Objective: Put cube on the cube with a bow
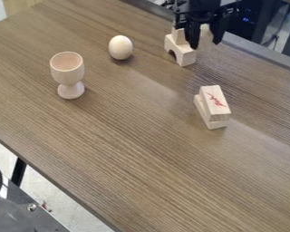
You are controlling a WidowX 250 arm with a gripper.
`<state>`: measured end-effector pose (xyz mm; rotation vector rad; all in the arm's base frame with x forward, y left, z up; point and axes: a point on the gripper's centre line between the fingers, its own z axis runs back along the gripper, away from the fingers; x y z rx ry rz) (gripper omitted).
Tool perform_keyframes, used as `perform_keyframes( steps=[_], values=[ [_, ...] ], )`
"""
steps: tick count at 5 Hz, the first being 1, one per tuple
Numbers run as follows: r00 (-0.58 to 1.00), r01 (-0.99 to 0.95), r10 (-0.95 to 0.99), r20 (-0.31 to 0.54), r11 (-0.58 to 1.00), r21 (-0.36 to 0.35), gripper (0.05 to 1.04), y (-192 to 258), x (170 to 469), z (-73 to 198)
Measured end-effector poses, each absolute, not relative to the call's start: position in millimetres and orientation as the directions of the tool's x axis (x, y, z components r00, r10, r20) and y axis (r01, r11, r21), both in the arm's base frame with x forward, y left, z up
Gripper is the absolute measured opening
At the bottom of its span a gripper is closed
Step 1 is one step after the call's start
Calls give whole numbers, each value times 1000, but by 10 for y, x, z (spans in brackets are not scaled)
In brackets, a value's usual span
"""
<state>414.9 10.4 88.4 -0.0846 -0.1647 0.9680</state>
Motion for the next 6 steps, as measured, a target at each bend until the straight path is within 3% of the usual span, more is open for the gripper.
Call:
perform_keyframes(
  steps=[6],
  values=[
    [532,-836,840,106,541,-89,564,320,4240,692]
  ],
)
